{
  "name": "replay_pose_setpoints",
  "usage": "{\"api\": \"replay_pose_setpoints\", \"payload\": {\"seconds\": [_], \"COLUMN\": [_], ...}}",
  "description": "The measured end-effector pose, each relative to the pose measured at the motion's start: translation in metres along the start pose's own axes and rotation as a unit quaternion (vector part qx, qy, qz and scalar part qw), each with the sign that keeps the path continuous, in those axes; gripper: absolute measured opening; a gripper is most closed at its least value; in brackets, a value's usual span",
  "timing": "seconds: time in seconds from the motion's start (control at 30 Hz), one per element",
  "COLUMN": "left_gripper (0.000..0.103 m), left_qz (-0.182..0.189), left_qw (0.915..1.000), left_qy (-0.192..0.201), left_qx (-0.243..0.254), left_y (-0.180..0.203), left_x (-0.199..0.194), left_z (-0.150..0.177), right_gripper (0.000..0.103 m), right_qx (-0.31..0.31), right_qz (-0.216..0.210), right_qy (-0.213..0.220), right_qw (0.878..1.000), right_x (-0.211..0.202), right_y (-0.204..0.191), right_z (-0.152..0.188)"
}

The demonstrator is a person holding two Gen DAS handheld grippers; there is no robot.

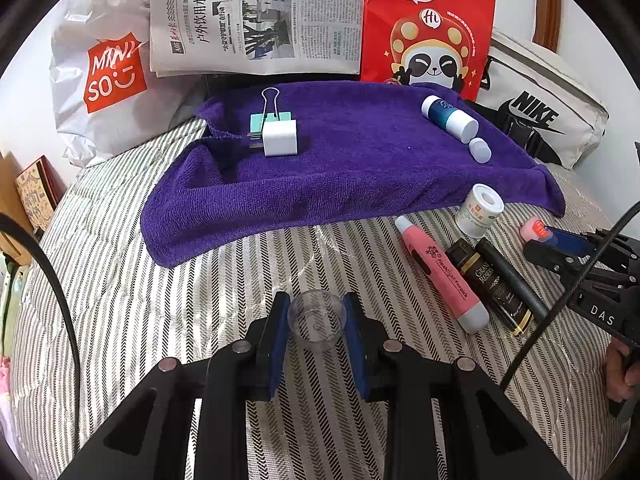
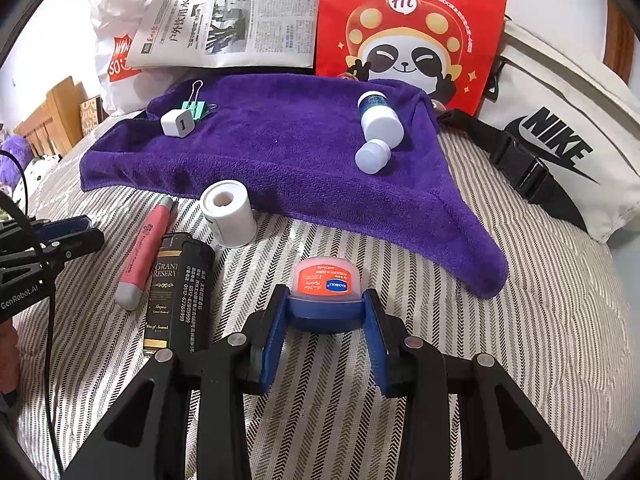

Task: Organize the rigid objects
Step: 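Carry the cup and Vaseline tin onto the purple towel and open both tools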

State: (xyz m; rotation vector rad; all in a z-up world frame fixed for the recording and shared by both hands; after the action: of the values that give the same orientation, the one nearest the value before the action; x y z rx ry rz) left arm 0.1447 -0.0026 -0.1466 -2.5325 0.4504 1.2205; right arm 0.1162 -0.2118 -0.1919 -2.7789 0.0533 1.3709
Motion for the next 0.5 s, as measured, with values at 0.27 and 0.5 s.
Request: {"api": "replay_pose_setpoints", "payload": {"seconds": [0.27, 0.5], "left_gripper": [0.026, 0.026], "left_qz": [0.001, 0.004], "left_qw": [1.0000, 1.0000], "left_qy": [0.001, 0.000], "left_qx": [-0.001, -0.003], "left_y": [-0.0001, -0.0015], "left_x": [-0.0010, -0.0008], "left_z": [0.0011, -0.0001], "right_gripper": [0.036, 0.036], "right_qx": [0.004, 0.002], "right_qz": [-0.004, -0.002], "right_qy": [0.000, -0.001], "right_qw": [1.000, 1.000], "right_x": [0.0002, 0.0004], "right_y": [0.0008, -0.0002], "right_z": [0.0011, 0.0009]}}
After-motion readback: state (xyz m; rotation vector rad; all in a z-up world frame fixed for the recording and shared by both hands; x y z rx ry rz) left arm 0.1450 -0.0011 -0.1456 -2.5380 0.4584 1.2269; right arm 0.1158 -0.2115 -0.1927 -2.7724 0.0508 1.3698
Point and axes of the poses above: each gripper's, at about its wrist camera, not at the fingertips, and x roughly the way its jaws point, y to its right, z to its underside, the point moved 3 cm from there along x, roughly the way its jaws point, and after that the axes turned 13 degrees about x, right-handed, at the moved point
